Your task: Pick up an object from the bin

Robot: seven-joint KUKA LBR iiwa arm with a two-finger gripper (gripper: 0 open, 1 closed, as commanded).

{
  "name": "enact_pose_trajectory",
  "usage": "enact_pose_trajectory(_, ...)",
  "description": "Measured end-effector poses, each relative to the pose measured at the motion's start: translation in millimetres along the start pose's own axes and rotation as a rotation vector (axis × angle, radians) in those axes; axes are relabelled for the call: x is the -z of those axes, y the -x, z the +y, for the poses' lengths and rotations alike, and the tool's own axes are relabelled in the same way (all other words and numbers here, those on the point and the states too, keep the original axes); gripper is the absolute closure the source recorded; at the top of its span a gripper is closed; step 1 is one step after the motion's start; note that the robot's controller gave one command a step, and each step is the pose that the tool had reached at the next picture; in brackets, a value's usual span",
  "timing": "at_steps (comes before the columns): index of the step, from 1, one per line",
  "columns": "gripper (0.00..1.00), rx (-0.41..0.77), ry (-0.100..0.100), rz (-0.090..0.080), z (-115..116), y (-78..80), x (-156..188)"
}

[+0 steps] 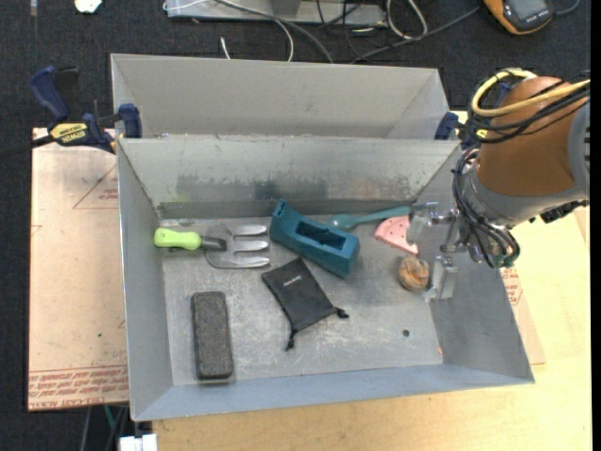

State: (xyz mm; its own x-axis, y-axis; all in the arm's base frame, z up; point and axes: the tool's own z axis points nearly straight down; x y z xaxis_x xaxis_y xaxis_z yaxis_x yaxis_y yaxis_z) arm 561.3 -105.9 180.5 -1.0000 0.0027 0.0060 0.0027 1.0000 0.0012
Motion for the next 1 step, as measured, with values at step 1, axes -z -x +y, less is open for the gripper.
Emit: enact_pose_trajectory(1, 0.00, 0.003, -0.001, -0.008, 0.4, 1.8, 4.5)
